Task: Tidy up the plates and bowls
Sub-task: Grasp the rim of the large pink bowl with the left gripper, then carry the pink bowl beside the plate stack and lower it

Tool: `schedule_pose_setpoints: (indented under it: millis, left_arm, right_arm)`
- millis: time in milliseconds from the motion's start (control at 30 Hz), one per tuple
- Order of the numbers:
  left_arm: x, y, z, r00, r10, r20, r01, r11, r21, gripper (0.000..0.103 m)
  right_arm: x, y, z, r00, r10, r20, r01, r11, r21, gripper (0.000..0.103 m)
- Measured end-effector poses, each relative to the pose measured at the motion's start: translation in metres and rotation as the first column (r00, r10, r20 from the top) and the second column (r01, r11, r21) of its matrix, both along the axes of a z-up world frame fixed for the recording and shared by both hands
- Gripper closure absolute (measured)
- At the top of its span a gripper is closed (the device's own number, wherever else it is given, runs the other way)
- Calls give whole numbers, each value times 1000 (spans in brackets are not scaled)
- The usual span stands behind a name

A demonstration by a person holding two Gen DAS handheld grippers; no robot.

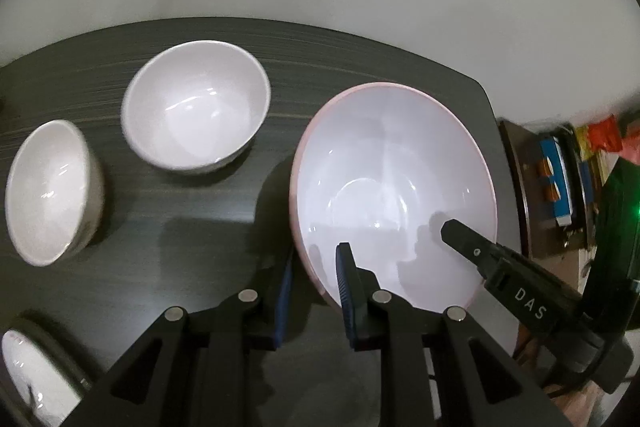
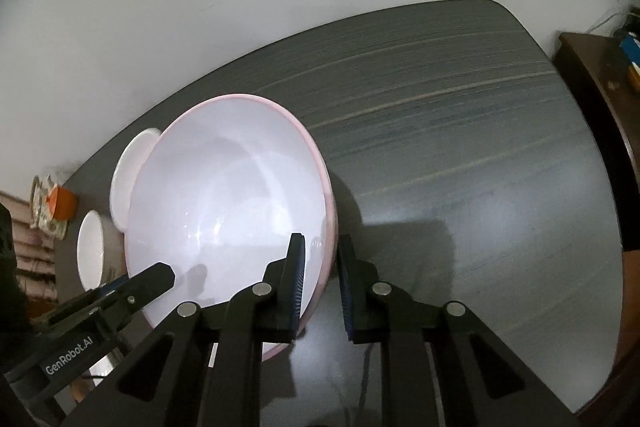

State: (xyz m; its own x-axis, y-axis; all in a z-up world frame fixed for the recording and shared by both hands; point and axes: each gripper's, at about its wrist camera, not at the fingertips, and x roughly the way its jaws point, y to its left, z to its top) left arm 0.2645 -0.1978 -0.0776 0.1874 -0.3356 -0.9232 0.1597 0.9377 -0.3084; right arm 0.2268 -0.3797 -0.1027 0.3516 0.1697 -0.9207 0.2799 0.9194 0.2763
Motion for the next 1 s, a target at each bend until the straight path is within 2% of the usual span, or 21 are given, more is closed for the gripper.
schedule_pose_setpoints:
  millis: [100,133,333,500,733,1000]
  left_arm:
    - [-21,13,13,1000,-1,9,1,1000,3,83]
    - [-26,21,18,995,-99,-32,99,995,-2,83]
    - [-66,60,42,997,-81,-2,81,997,11,83]
    - [-96,98,47,998,-59,-4,59,998,12,83]
    - [-128,131,31,999,-15,-39,15,1000,10,83]
    - [-143,148,9,997,16,-73,-15,1000,14,83]
  right_arm:
    - [-16,10,10,1000,16,-2,-16,1000,2,87]
    - [-22,15,13,1000,20,-2,-20,1000,7,87]
    - [-68,56,25,999,48,-5,-48,998,37,86]
    - [-99,75,31,997,74,-6,-74,996,59,85]
    - [-127,103,19,992,120,-28,-118,991,64,84]
    - [-149,139,-2,987,148,-61,-145,988,47,84]
